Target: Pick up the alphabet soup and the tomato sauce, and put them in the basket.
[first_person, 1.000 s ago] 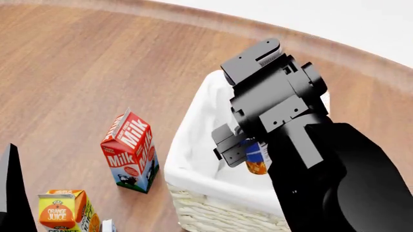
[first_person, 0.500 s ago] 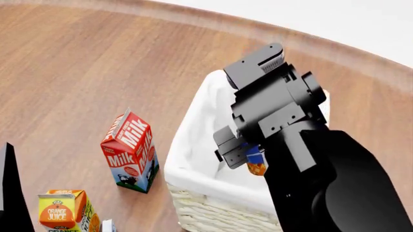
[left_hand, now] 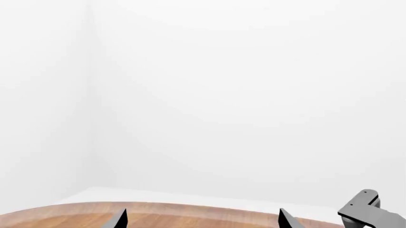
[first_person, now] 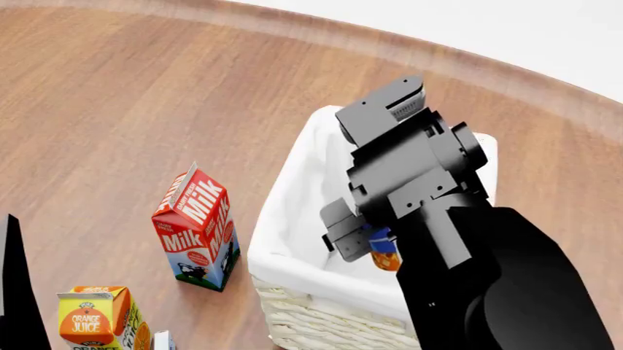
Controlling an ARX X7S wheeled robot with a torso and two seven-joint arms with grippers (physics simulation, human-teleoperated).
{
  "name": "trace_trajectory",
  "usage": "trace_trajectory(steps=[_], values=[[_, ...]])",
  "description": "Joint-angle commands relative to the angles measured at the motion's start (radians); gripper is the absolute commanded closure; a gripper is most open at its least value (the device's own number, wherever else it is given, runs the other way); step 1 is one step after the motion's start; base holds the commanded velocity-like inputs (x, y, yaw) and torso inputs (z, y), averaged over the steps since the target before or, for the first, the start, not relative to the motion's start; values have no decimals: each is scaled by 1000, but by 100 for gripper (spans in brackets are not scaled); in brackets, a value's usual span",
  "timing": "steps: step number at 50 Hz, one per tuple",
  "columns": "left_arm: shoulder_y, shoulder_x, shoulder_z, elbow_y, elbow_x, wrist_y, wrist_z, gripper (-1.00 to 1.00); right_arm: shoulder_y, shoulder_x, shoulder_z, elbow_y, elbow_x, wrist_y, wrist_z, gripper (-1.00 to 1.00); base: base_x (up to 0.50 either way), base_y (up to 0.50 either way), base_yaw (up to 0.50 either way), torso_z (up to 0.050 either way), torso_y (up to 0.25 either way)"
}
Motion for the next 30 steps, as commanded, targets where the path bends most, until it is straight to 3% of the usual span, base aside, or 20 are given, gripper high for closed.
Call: trace_trajectory(steps=[1,14,15,30], values=[[6,3,-1,-10,3,5,4,-100,-9,-1,-29,-7,-5,-21,5,100,0,0,0,0,0],[10,9,-2,-12,2,0,8,-100,-11,-1,-44,-4,1,-36,11,100,0,0,0,1,0],[11,9,-2,-13,4,2,9,-100,-10,-1,-43,-3,3,-33,14,-100,0,0,0,0,0],[8,6,-9,2,-1,-6,6,-100,1,-1,-48,-8,6,-25,11,-100,0,0,0,0,0]])
